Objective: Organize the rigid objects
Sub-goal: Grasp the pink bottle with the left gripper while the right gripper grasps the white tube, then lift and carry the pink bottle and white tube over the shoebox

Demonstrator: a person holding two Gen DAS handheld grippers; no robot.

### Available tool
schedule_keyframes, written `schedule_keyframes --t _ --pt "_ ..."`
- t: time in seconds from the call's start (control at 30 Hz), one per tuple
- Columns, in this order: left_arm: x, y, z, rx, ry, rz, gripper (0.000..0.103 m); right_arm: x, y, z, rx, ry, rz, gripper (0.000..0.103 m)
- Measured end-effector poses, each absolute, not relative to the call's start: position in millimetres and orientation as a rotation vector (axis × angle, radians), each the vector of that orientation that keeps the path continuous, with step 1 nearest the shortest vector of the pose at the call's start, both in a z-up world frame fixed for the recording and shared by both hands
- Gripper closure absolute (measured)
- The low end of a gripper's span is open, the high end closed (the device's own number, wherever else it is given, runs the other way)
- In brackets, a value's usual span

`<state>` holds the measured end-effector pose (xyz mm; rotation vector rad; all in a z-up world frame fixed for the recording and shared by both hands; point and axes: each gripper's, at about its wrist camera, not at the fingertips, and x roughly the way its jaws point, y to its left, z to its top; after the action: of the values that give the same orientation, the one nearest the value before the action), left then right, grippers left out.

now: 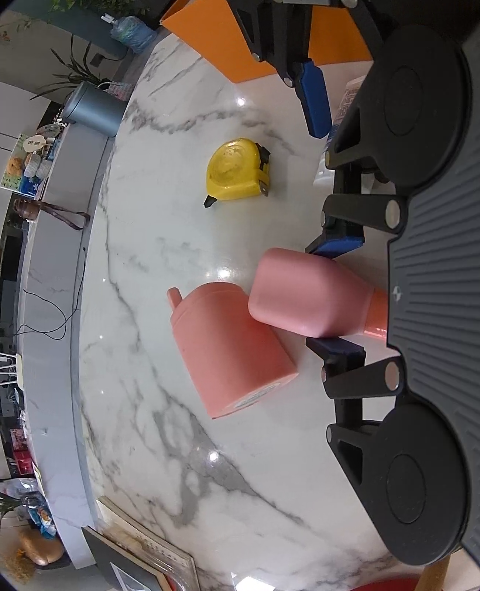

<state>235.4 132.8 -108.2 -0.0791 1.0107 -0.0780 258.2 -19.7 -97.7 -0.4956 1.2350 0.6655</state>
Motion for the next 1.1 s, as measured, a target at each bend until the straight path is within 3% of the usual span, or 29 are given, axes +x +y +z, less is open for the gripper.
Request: schedule_keyframes --t 0.17,0.23,0.53,1.1 --pt "235.9 129.8 -109.4 -0.054 0.991 -0.081 0.052 261.5 -24.2 -107.7 -0.432 1.275 0.637 0.051" --pt "236.2 129.5 -109.8 -0.049 0.987 -0.083 0.053 259.8 -25.6 -110.9 -0.416 1.272 0.628 0.055" --pt "231.6 137.5 -106.4 -0.155 1.022 -0.129 0.054 255.0 -32.6 -104.8 -0.344 1.257 0.577 0.057" --pt "196.0 128.6 -38.7 -0.34 0.903 -0.213 0.054 229.8 -72.5 -27.8 -0.155 1.096 0.559 0.058"
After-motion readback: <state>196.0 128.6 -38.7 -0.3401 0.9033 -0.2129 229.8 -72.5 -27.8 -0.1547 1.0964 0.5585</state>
